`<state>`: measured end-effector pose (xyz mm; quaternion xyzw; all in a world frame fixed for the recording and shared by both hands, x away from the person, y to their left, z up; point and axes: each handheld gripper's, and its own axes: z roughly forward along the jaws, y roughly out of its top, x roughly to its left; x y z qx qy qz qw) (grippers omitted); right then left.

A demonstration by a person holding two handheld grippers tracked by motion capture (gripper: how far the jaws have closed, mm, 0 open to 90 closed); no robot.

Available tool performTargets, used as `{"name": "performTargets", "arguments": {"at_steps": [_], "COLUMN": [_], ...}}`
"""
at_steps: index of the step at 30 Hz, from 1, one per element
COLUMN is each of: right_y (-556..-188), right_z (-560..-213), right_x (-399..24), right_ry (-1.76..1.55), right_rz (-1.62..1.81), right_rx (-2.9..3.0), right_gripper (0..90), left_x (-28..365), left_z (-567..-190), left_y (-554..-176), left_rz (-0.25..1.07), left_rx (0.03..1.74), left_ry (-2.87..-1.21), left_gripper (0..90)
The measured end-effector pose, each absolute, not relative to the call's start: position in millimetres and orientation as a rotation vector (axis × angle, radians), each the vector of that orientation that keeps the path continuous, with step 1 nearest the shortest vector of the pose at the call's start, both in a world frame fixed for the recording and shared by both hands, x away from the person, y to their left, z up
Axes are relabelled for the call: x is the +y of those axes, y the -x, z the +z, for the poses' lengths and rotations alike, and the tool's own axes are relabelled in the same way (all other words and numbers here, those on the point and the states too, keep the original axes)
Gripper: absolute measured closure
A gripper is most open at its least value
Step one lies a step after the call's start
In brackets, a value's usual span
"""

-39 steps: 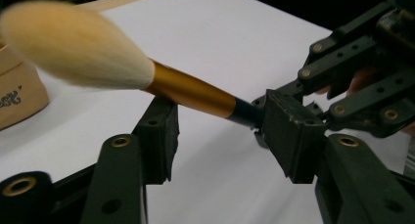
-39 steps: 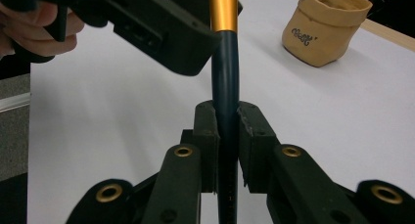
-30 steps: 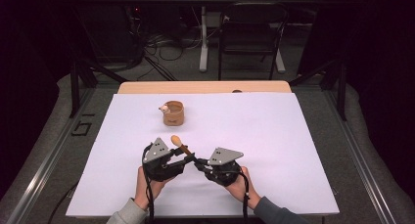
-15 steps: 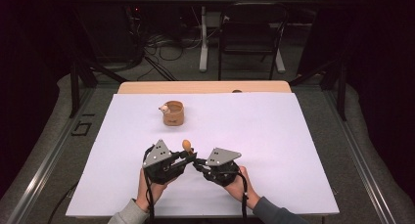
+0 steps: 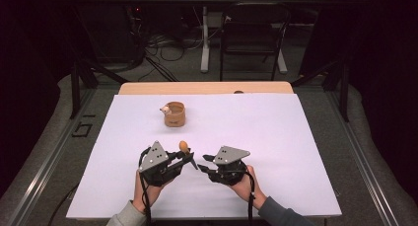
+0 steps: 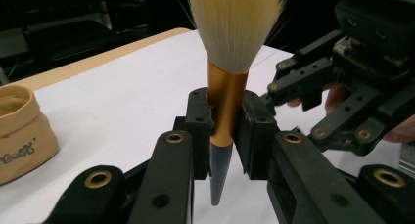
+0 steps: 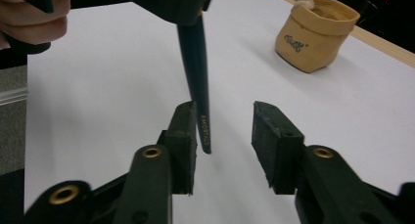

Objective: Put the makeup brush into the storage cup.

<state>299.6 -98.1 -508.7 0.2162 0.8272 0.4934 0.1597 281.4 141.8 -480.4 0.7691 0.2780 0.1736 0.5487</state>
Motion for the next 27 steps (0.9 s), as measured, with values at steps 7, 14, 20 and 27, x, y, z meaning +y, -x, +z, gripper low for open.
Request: {"name": "performTargets", "arguments": {"at_steps": [7, 14, 20, 27], "right_y": [-301.2, -302.4, -303.3, -304.8], "right_z": [-505.8, -502.6, -502.4, -502.4], "right_x": [-108.1, -123.6, -135.7, -145.0], "right_ry": [-0.627, -0.662, -0.678, -0.699], "right_rz": [1.409, 1.388, 1.387, 1.390], "right_rx": [2.361, 2.361, 2.334, 2.311], "right_gripper": [50.6, 31.7, 19.7, 15.4], "left_x": [147.4, 152.0, 156.2, 161.5], "left_z": [-481.4, -482.9, -484.6, -485.5], "left_y": [-283.3, -286.1, -289.1, -292.0], "left_rz": [0.442, 0.459, 0.474, 0.499], "left_rx": [0.671, 0.694, 0.707, 0.720], "left_ry": [-1.844, -1.860, -1.873, -1.881], "left_gripper": [77.6, 77.6, 77.6, 77.6]}}
